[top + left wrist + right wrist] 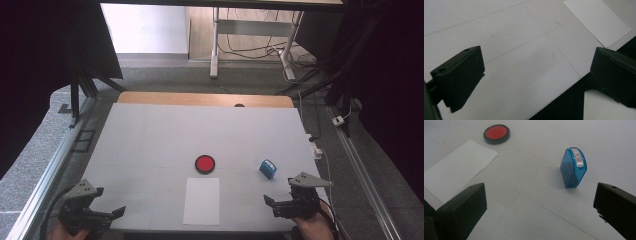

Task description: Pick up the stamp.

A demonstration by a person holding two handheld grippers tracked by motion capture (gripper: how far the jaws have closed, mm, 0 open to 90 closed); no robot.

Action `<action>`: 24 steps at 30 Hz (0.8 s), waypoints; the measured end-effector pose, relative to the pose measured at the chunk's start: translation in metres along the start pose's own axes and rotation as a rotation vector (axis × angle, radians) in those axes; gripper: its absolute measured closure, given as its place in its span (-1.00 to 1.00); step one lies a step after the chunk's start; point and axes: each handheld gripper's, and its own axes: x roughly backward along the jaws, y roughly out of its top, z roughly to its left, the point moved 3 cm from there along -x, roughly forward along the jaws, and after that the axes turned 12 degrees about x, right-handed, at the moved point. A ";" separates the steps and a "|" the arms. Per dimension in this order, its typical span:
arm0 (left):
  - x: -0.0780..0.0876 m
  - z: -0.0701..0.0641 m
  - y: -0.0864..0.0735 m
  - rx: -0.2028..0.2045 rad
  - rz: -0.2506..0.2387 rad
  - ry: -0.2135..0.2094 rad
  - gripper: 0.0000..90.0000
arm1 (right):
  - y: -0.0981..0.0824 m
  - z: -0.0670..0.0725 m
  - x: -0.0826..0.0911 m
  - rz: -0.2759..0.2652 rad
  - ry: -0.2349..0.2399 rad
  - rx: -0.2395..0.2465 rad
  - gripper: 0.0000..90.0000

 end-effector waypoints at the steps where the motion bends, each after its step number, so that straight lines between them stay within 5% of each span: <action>1: 0.000 0.000 0.000 -0.001 0.000 0.001 -1.00 | 0.000 -0.001 0.000 -0.003 0.002 0.001 -1.00; 24: 0.000 0.000 0.000 0.003 0.003 -0.002 -1.00 | 0.015 -0.012 -0.021 0.002 -0.022 0.028 -1.00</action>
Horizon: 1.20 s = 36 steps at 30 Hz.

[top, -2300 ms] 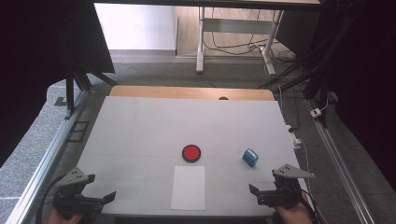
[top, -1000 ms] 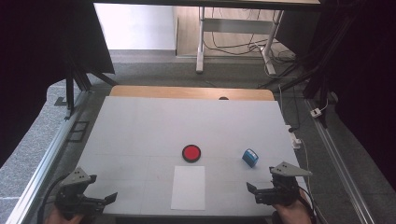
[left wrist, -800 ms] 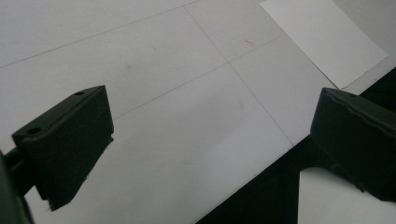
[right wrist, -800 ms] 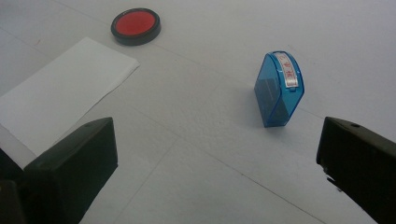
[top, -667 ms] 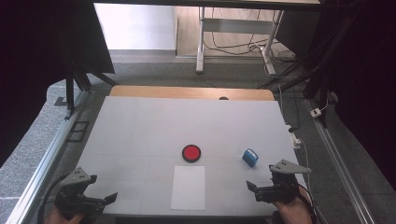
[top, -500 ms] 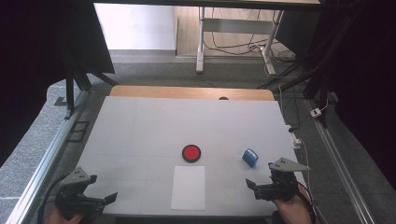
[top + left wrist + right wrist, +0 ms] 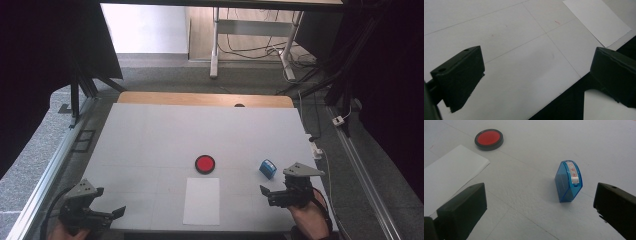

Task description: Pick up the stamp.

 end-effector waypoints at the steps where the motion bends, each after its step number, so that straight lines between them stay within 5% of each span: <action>1: 0.000 0.000 0.000 0.000 0.000 0.002 -1.00 | 0.000 0.000 -0.001 0.001 0.004 -0.004 -1.00; 18: -0.001 0.000 0.000 0.003 0.000 0.000 -1.00 | 0.005 -0.019 -0.026 0.060 -0.004 -0.034 -1.00; 36: -0.001 0.001 0.001 0.003 0.003 -0.004 -1.00 | 0.006 -0.044 -0.054 0.122 0.008 -0.015 -1.00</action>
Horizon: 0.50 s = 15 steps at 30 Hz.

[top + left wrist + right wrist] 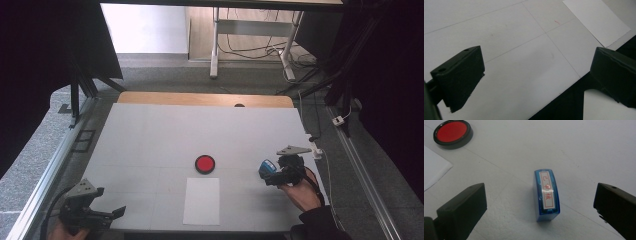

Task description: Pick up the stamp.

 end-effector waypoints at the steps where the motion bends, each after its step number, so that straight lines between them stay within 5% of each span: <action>1: 0.000 0.000 0.000 0.000 0.000 0.002 -1.00 | 0.000 -0.001 -0.001 0.002 -0.001 0.001 -1.00; 15: 0.000 0.000 0.000 0.001 0.004 -0.005 -1.00 | 0.000 -0.012 -0.016 0.042 -0.004 0.007 -1.00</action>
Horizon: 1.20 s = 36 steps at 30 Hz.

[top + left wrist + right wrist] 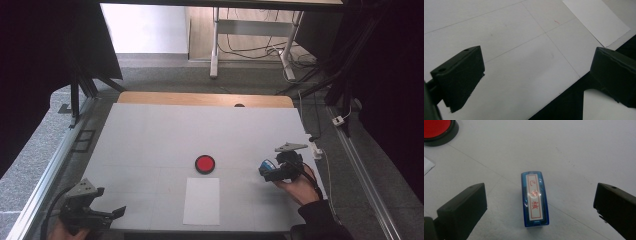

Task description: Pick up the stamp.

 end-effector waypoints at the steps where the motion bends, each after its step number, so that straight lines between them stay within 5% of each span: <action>1: 0.000 0.000 0.000 -0.001 0.000 0.001 -1.00 | 0.000 0.000 0.000 0.003 -0.002 0.001 -0.94; 10: -0.001 0.000 0.000 -0.004 0.003 0.003 -1.00 | -0.001 -0.002 0.002 0.008 0.031 0.022 -0.21; 19: -0.001 0.000 0.000 -0.005 0.005 0.003 -1.00 | 0.001 -0.002 0.003 0.015 0.058 0.045 0.23; 27: -0.001 -0.001 0.000 -0.007 0.006 0.002 -1.00 | 0.000 -0.003 0.001 0.033 0.088 0.042 0.55; 36: -0.001 -0.001 0.000 -0.010 0.005 0.000 -1.00 | 0.002 -0.003 0.002 0.039 0.101 0.059 0.58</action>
